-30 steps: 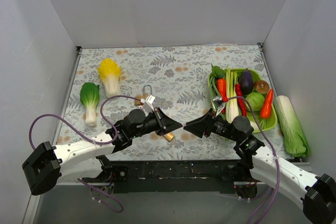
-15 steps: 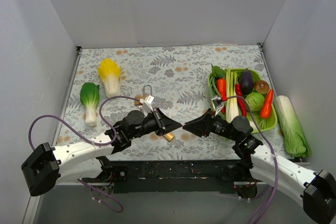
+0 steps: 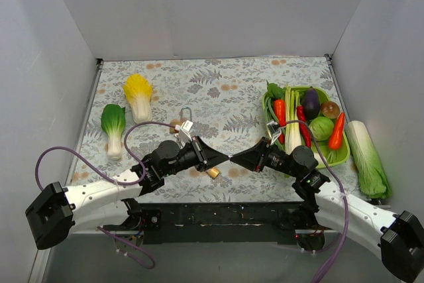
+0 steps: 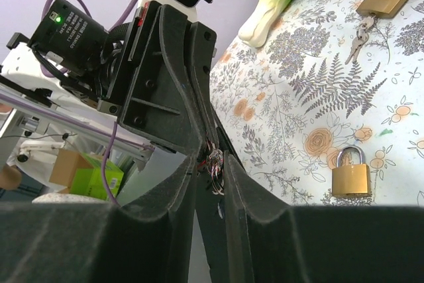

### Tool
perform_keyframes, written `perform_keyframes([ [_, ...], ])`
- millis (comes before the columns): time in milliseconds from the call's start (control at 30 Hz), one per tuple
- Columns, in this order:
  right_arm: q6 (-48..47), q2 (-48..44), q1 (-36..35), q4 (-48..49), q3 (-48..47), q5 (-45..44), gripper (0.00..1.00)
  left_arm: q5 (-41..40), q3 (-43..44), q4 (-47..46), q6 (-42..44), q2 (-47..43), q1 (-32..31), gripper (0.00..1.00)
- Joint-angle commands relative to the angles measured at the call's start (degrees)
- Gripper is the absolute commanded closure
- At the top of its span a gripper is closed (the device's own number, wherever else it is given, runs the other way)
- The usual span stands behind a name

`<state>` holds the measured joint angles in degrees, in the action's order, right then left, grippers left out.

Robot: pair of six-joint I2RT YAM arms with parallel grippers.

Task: Unlock with the key
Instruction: Adjust the key.

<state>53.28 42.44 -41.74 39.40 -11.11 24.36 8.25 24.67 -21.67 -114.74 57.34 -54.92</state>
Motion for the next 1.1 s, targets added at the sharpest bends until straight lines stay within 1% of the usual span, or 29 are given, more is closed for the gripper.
perform_keyframes([
  [0,2.5,0.3,-0.5,6.2,-0.2,1.3,0.73,-0.9,-1.0,-1.0,0.4,-1.2,0.1,1.0],
  [67,2.7,0.3,-0.5,6.2,-0.3,1.3,0.74,-0.6,-1.0,-1.3,1.0,-1.2,0.1,1.0],
  [167,3.5,0.5,-0.5,6.0,-0.5,1.1,0.83,0.4,-1.5,-2.8,2.5,-1.4,0.1,1.0],
  [200,3.7,0.7,-0.4,6.3,-0.4,1.2,0.88,0.8,-1.9,-3.4,3.5,-1.8,0.1,1.0],
  [267,4.6,1.1,-0.5,6.8,-0.1,1.3,0.91,2.3,-2.8,-5.1,5.0,-2.2,0.2,1.0],
  [300,5.0,1.1,-0.5,7.9,0.0,1.3,0.94,2.7,-2.9,-5.4,5.9,-2.4,0.1,1.0],
  [367,6.2,1.2,-0.5,9.1,0.7,2.0,0.98,5.0,-3.0,-6.5,9.6,-2.8,0.1,1.0],
  [533,9.5,3.2,-0.5,13.1,0.2,5.5,0.99,9.8,-3.6,-8.0,18.2,-3.3,0.1,1.0],
  [600,12.4,3.7,-0.5,15.2,0.6,7.7,0.99,11.3,-3.0,-7.6,20.6,-3.5,0.2,1.0],
  [700,15.4,3.6,-0.5,18.2,1.2,9.5,0.99,10.8,-3.0,-6.1,23.4,-4.2,0.2,1.0],
  [733,15.6,2.7,-0.5,17.9,1.9,9.5,0.99,9.3,-2.7,-5.1,23.5,-4.5,0.1,0.89],
  [767,15.5,2.0,-0.5,16.8,2.2,8.9,0.99,8.0,-2.8,-4.7,23.2,-5.7,0.1,0.73],
  [800,13.7,1.2,-0.5,14.9,2.5,8.3,0.99,6.7,-2.7,-4.3,22.9,-6.3,0.1,0.44],
  [833,12.0,-0.6,-0.5,12.0,2.4,7.7,0.99,3.3,-2.6,-2.6,22.4,-7.1,0.1,0.26],
  [867,10.5,-1.6,-0.5,7.1,2.4,5.9,0.99,1.2,-2.5,-1.3,21.9,-7.8,0.1,0.02],
  [900,7.7,-2.4,-0.4,4.7,2.5,5.0,0.99,-0.9,-2.4,0.4,20.7,-9.3,0.1,0.02],
  [933,6.4,-4.4,-0.4,2.8,2.5,4.2,0.99,-6.8,-2.3,4.5,19.9,-10.0,0.1,0.02],
  [967,5.4,-5.2,-0.4,-0.5,2.4,2.6,0.99,-9.7,-2.3,6.9,18.0,-10.3,0.2,0.02],
  [1067,2.7,-7.5,-0.3,-4.2,2.6,-0.3,0.99,-16.4,-3.1,10.7,11.4,-10.8,0.2,0.02],
])
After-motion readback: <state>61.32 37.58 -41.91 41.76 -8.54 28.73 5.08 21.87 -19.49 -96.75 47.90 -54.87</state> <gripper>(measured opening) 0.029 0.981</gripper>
